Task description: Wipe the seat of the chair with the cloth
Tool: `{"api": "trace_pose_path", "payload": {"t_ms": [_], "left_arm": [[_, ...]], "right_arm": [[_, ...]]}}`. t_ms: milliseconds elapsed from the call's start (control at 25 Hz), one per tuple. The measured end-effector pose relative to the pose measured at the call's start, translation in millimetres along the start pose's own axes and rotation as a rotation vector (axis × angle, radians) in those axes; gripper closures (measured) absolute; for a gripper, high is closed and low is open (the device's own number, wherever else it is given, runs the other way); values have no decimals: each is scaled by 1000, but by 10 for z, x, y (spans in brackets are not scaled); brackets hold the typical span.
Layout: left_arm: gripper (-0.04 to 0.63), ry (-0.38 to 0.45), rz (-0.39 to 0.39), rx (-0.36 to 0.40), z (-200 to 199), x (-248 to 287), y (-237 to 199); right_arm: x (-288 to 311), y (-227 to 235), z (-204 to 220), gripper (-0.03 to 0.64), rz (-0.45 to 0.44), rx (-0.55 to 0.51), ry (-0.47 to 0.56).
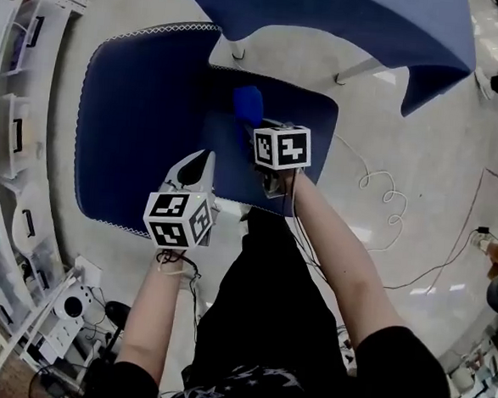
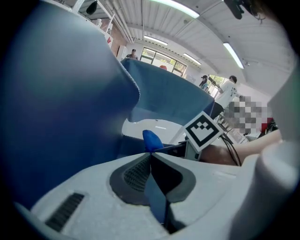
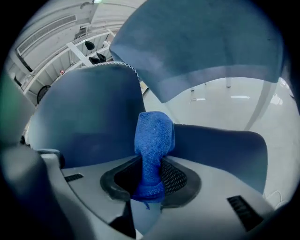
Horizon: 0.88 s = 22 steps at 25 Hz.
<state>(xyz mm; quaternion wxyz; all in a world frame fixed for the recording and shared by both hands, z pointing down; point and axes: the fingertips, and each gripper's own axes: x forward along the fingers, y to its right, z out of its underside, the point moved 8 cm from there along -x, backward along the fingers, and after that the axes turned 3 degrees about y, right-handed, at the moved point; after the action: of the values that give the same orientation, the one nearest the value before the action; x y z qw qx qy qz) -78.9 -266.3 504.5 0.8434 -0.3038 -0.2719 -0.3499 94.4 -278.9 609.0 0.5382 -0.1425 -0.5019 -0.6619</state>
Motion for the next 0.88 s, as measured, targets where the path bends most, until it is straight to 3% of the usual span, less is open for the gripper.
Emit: {"api": "trace_pose_path", "payload": {"t_ms": [440,600,880], "left_arm": [[575,-47,-25,-75,43,521,-66],[575,-66,-29,-77,137,588,-23],[575,-110,-6,-65,267,600,-17]], "right_arm": [[966,37,-202,505,-72,-8,-124],[1031,91,-177,505,-43,-55,-157],[865,359,-108,505,35,29,-125]]}}
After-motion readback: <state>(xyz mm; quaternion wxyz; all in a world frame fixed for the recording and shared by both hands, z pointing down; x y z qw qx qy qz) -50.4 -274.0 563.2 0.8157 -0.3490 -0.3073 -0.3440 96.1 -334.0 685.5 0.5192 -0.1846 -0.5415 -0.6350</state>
